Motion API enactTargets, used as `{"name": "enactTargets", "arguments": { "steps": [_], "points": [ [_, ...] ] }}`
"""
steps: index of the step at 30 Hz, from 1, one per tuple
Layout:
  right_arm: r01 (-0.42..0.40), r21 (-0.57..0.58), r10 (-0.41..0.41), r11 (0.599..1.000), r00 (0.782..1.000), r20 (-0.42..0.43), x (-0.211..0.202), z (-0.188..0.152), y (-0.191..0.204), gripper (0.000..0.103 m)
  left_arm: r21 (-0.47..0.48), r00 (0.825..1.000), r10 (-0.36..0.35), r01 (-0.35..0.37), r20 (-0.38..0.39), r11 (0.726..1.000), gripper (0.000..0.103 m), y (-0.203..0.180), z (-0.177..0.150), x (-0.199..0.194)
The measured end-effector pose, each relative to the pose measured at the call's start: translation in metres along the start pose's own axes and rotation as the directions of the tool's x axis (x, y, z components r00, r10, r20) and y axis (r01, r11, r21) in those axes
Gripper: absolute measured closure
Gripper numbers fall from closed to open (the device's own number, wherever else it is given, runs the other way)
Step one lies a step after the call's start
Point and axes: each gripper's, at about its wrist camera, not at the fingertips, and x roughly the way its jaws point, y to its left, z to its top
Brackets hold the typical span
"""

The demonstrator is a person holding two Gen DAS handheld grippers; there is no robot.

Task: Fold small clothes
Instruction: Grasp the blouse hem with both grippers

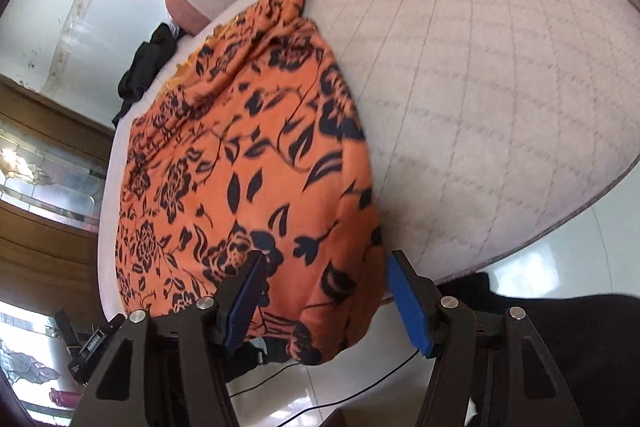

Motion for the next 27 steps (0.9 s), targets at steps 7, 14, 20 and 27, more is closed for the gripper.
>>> {"name": "enactTargets", "arguments": {
  "steps": [7,14,20,27],
  "points": [
    [0.04,0.023,-0.039,0.999,0.999,-0.028,0.016,-0.006,0.006,0.037,0.106,0.998,-0.06,0.062,-0.025,0.992,0.004,-0.024,-0.021,0.004],
    [0.02,0.065,-0.018,0.998,0.999,-0.033,0.016,-0.01,-0.002,0.037,0.156,0.986,-0.152,0.162,-0.072,0.974,0.055,-0.042,-0.022,0.015],
    [0.035,0.043,-0.033,0.998,0.999,-0.038,0.018,-0.012,0.0,0.038,0.116,0.976,-0.196,0.207,-0.099,0.972,0.052,-0.04,-0.01,0.023],
    [0.091,0.049,-0.086,0.995,0.992,-0.098,0.029,-0.016,-0.002,0.038,0.171,0.984,-0.162,0.173,-0.076,0.97,0.068,-0.042,-0.004,0.025]
  ]
}}
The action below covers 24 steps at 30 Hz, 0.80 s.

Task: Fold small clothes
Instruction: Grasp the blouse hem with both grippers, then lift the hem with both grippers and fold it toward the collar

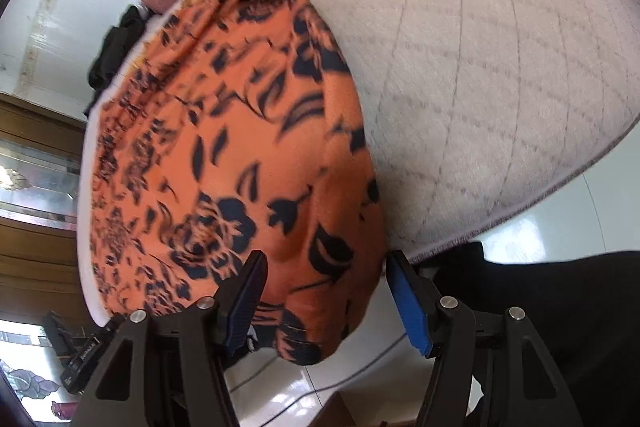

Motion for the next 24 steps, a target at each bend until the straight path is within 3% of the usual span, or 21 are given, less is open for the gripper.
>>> {"name": "enactTargets", "arguments": {
  "steps": [1,2,3,4,6,7,10,15,17,19,24],
  "points": [
    [-0.005,-0.006,0.005,1.0,1.0,-0.001,0.003,-0.002,0.001,0.038,-0.002,1.0,-0.005,0.005,0.004,1.0,0.074,0.001,0.0,-0.001],
    [-0.01,-0.02,0.01,1.0,1.0,0.002,0.004,-0.004,0.003,0.041,-0.007,1.0,-0.02,0.02,0.008,1.0,0.085,0.003,0.0,-0.003],
    [0.001,-0.033,0.0,0.999,1.0,0.015,0.003,-0.005,0.004,0.049,-0.012,0.999,-0.035,0.035,0.013,0.999,0.09,0.005,-0.001,-0.005],
    [0.03,-0.044,-0.029,0.999,0.999,0.023,0.003,-0.006,0.005,0.061,-0.013,0.999,-0.05,0.051,0.014,0.999,0.091,0.008,-0.001,-0.009],
    [0.027,-0.054,-0.025,0.998,0.999,0.033,-0.001,-0.007,0.004,0.076,-0.006,0.997,-0.071,0.071,0.022,0.997,0.093,0.01,0.001,-0.014],
    [0.018,-0.057,-0.015,0.998,0.999,0.047,-0.005,-0.007,0.003,0.09,0.001,0.996,-0.08,0.08,0.024,0.997,0.093,0.008,0.002,-0.016],
    [-0.005,-0.075,0.01,0.997,0.998,0.066,-0.018,-0.008,0.005,0.093,0.031,0.991,-0.129,0.127,0.038,0.991,0.094,0.002,0.009,-0.027],
    [-0.123,-0.086,0.129,0.989,0.989,0.075,-0.044,-0.003,0.01,0.093,0.09,0.97,-0.226,0.219,0.087,0.972,0.094,-0.006,0.026,-0.064],
    [-0.208,-0.08,0.215,0.975,0.973,0.079,-0.055,0.0,0.011,0.093,0.101,0.965,-0.243,0.233,0.101,0.967,0.094,-0.007,0.032,-0.074],
    [-0.32,-0.061,0.324,0.946,0.942,0.088,-0.068,0.007,0.01,0.093,0.106,0.958,-0.261,0.25,0.115,0.962,0.094,-0.004,0.038,-0.085],
    [-0.454,-0.075,0.46,0.888,0.876,0.141,-0.098,0.024,0.022,0.094,0.089,0.941,-0.302,0.291,0.15,0.953,0.094,0.005,0.071,-0.1]
  ]
}}
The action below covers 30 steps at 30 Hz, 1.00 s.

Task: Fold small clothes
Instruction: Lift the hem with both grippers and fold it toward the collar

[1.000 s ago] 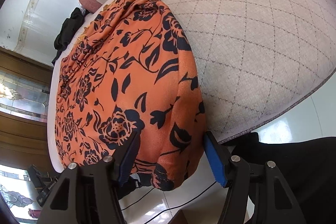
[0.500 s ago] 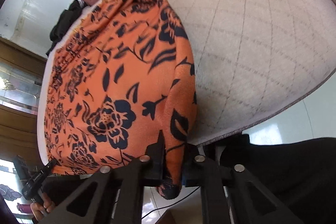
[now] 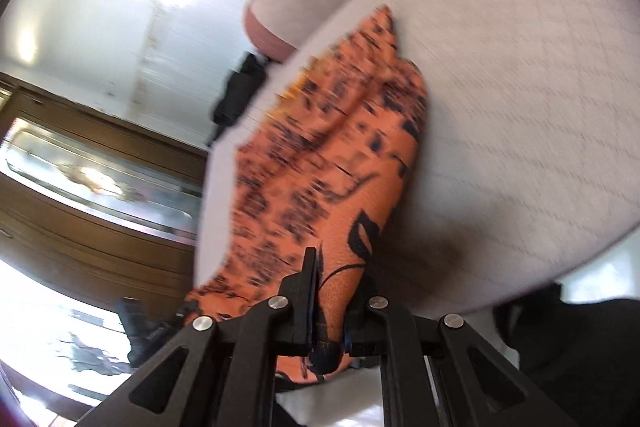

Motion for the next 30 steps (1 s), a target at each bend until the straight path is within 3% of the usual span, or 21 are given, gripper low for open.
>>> {"name": "enactTargets", "arguments": {
  "steps": [9,15,19,21,24,25,27,28,29,30],
  "points": [
    [-0.068,-0.041,0.072,0.997,0.989,0.127,0.012,0.083,0.033,0.094,0.008,0.999,0.029,-0.03,0.043,1.0,0.094,-0.002,0.096,0.018],
    [-0.111,0.007,0.106,0.994,0.964,0.244,0.065,0.176,0.029,0.094,-0.038,0.994,0.106,-0.106,0.002,0.994,0.094,0.01,0.193,0.083],
    [-0.137,0.107,0.096,0.985,0.943,0.318,0.112,0.238,0.001,0.094,-0.084,0.993,0.119,-0.119,0.004,0.989,0.094,0.019,0.241,0.128],
    [-0.127,0.175,0.058,0.976,0.934,0.352,0.134,0.262,-0.023,0.094,-0.078,0.984,0.176,-0.174,0.017,0.982,0.094,0.022,0.26,0.158],
    [-0.135,0.308,0.021,0.942,0.938,0.345,0.165,0.279,-0.062,0.09,-0.13,0.975,0.217,-0.21,0.041,0.969,0.094,0.036,0.268,0.185],
    [-0.122,0.357,0.003,0.926,0.949,0.317,0.177,0.282,-0.075,0.086,-0.17,0.977,0.208,-0.197,0.054,0.966,0.094,0.043,0.267,0.189],
    [-0.105,0.391,-0.016,0.914,0.956,0.294,0.19,0.287,-0.088,0.068,-0.234,0.973,0.212,-0.186,0.093,0.954,0.094,0.049,0.254,0.185],
    [-0.119,0.388,-0.002,0.914,0.954,0.299,0.192,0.288,-0.091,0.042,-0.234,0.966,0.228,-0.194,0.126,0.953,0.094,0.045,0.248,0.178],
    [-0.139,0.383,0.014,0.913,0.95,0.312,0.191,0.289,-0.09,0.024,-0.223,0.956,0.245,-0.207,0.159,0.953,0.094,0.037,0.241,0.17],
    [-0.149,0.374,0.015,0.915,0.941,0.338,0.186,0.288,-0.088,0.022,-0.202,0.947,0.263,-0.225,0.188,0.953,0.093,0.026,0.233,0.161]
  ]
}}
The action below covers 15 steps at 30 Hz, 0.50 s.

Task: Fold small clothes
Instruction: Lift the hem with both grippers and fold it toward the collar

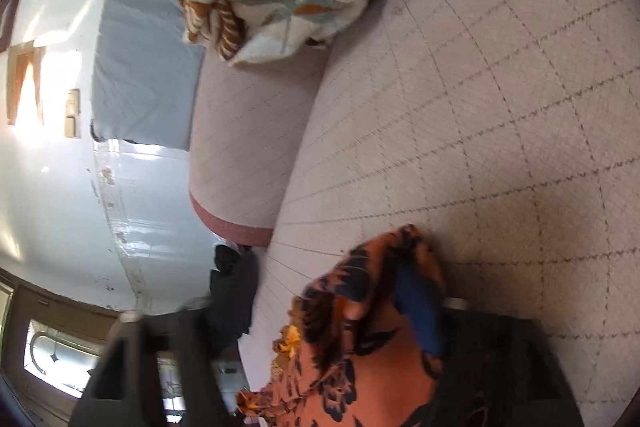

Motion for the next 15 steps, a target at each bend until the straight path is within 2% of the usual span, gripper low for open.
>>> {"name": "enactTargets", "arguments": {
  "steps": [2,4,5,6,8,9,11,13,14,15],
  "points": [
    [-0.014,-0.059,0.017,0.998,0.999,0.05,-0.013,0.0,0.015,0.022,0.063,0.999,0.019,-0.022,0.05,0.998,0.088,-0.02,-0.023,-0.027],
    [-0.024,-0.137,0.031,0.99,0.999,0.044,-0.022,-0.005,0.034,0.023,0.096,0.997,0.033,-0.04,0.067,0.995,0.071,-0.041,-0.05,-0.047],
    [-0.02,-0.169,0.026,0.985,0.999,0.032,-0.025,-0.011,0.042,0.023,0.099,0.997,0.033,-0.04,0.067,0.994,0.054,-0.05,-0.063,-0.053],
    [-0.002,-0.219,0.005,0.976,1.0,0.012,-0.027,-0.019,0.05,0.023,0.101,0.998,0.024,-0.03,0.063,0.994,0.043,-0.059,-0.075,-0.056],
    [0.062,-0.361,-0.076,0.931,0.997,-0.024,-0.026,-0.042,0.07,0.025,0.119,0.999,-0.002,-0.003,0.043,0.993,0.043,-0.075,-0.093,-0.053],
    [0.081,-0.422,-0.109,0.903,0.993,-0.042,-0.025,-0.055,0.077,0.027,0.147,1.0,-0.006,0.005,0.006,0.989,0.043,-0.084,-0.102,-0.045],
    [0.094,-0.497,-0.161,0.863,0.982,-0.094,-0.017,-0.077,0.082,0.036,0.175,0.999,0.019,-0.01,-0.05,0.984,0.043,-0.091,-0.111,-0.031],
    [0.131,-0.564,-0.255,0.815,0.956,-0.147,0.0,-0.095,0.083,0.043,0.16,0.996,0.042,-0.029,-0.084,0.987,0.043,-0.087,-0.118,-0.019],
    [0.15,-0.59,-0.299,0.793,0.94,-0.163,0.007,-0.102,0.08,0.054,0.154,0.994,0.055,-0.04,-0.097,0.987,0.043,-0.083,-0.12,-0.015],
    [0.18,-0.628,-0.363,0.757,0.915,-0.176,0.019,-0.11,0.076,0.059,0.147,0.99,0.076,-0.058,-0.115,0.987,0.043,-0.078,-0.122,-0.009]
  ]
}}
